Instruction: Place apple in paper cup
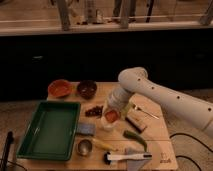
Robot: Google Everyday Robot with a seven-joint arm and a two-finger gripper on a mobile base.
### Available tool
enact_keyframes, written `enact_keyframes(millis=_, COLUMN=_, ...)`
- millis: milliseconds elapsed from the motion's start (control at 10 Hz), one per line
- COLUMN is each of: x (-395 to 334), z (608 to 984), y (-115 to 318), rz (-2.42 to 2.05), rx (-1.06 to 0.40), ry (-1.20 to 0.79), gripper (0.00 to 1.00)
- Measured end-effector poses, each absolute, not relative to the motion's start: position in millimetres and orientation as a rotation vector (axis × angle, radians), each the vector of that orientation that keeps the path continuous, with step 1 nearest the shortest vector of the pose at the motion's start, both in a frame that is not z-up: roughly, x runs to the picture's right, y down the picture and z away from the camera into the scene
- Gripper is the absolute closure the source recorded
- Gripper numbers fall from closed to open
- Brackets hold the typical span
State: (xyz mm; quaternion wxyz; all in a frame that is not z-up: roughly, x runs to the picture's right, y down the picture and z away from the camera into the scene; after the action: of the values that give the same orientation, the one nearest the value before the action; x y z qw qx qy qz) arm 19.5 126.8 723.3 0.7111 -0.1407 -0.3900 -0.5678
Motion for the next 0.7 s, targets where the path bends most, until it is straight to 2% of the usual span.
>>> enact_keyframes(millis=400, x=19.2, z=728.2, y=119.5, rz=-1.256, rx=-0.328, ry=-0.869, gripper=0.98)
enact_keyframes(millis=500, x=18.7, z=729.2, y=118.3, rz=-1.254, rx=-0.334, ry=-0.872, gripper=0.92)
enact_keyframes(millis=700, x=18.5, z=731.1, y=117.3, rz=-1.249, rx=-0.348, ry=-0.874, gripper=0.72)
